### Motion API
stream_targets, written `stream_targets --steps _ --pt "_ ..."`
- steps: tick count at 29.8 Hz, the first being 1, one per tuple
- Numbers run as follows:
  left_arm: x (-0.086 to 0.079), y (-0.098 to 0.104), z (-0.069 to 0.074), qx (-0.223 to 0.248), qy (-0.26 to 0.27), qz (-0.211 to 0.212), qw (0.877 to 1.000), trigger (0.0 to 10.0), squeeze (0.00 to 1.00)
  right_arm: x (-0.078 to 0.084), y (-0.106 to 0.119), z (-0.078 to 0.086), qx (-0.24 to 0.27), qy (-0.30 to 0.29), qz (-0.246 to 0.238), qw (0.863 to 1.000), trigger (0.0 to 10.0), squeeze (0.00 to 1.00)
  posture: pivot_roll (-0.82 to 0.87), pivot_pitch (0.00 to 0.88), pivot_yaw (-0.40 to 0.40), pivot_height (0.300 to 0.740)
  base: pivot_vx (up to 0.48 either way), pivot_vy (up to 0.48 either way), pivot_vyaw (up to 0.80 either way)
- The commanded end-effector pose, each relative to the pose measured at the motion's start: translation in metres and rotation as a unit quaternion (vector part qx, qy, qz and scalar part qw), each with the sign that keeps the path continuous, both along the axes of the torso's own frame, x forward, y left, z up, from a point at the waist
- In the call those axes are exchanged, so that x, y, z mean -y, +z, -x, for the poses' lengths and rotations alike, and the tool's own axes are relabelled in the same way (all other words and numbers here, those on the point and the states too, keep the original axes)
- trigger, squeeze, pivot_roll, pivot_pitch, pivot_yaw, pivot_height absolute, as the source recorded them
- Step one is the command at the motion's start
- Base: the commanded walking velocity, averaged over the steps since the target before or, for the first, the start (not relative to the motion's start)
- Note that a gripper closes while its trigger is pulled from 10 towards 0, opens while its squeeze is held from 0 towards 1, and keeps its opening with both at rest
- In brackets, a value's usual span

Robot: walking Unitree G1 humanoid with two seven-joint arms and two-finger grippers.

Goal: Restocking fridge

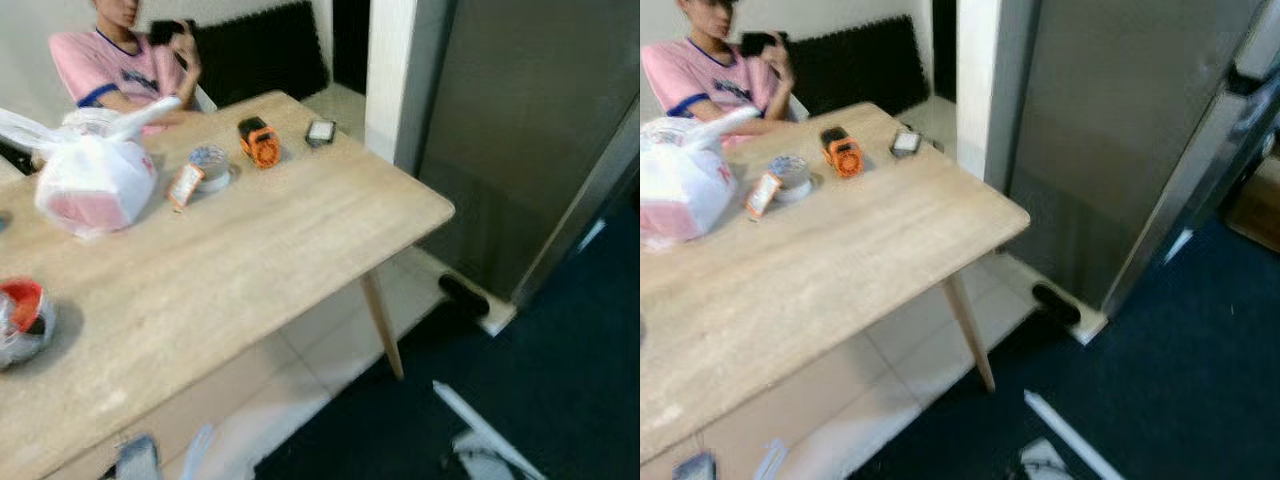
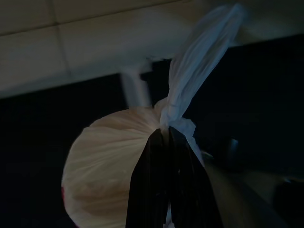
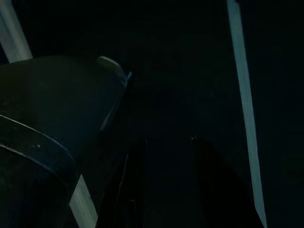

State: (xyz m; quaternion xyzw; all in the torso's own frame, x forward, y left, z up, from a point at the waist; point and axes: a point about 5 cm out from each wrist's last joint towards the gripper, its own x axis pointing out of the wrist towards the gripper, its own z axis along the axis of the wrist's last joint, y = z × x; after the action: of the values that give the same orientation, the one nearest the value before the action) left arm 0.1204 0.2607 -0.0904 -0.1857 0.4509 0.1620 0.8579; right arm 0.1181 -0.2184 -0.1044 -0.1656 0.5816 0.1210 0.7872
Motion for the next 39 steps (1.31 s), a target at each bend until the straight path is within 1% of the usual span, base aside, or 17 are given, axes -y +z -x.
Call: stream_targets --steps 1,9,15,33,34,36,39 --pt "-0.0009 -0.0022 0.0073 -0.012 0.006 0.001 1.0 10.0 0.0 -0.003 -0.0005 0.0005 0.006 -0.005 -0.011 1.0 10.0 0.0 0.0 0.0 0.047 0.74 0.0 -0.454 0.0" --pt "0.0021 -0.0027 0.0058 -0.013 0.001 0.003 1.0 10.0 0.0 -0.0014 -0.0007 0.0021 0.007 -0.015 -0.009 1.0 10.0 0.0 0.0 0.0 0.045 0.74 0.0 -0.46 0.0" --pt "0.0044 -0.0029 0.0041 -0.013 -0.005 0.005 1.0 10.0 0.0 -0.0018 -0.0004 0.0018 0.007 -0.021 -0.022 1.0 10.0 0.0 -0.01 0.0 0.046 0.74 0.0 -0.472 0.0" --pt "0.0056 -0.0045 0.0078 -0.021 -0.009 0.004 1.0 10.0 0.0 0.0006 -0.0013 0.0068 -0.007 -0.017 -0.021 1.0 10.0 0.0 -0.01 0.0 0.046 0.74 0.0 -0.472 0.78" --pt "0.0059 -0.0046 0.0078 -0.022 -0.01 0.004 1.0 10.0 0.0 0.0017 -0.0011 0.0062 -0.004 -0.016 -0.011 1.0 10.0 0.0 0.0 0.0 0.046 0.74 0.0 -0.472 0.79" --pt "0.0061 -0.0046 0.0078 -0.022 -0.011 0.004 1.0 10.0 0.0 0.002 -0.0011 0.006 -0.003 -0.017 -0.009 1.0 10.0 0.0 0.0 0.0 0.048 0.74 0.0 -0.472 0.69" --pt "0.0064 -0.0046 0.0077 -0.022 -0.012 0.005 1.0 10.0 0.0 0.0042 -0.0005 0.0045 0.004 -0.02 0.004 1.0 10.0 0.0 0.0 0.0 0.046 0.74 0.0 -0.472 0.0"
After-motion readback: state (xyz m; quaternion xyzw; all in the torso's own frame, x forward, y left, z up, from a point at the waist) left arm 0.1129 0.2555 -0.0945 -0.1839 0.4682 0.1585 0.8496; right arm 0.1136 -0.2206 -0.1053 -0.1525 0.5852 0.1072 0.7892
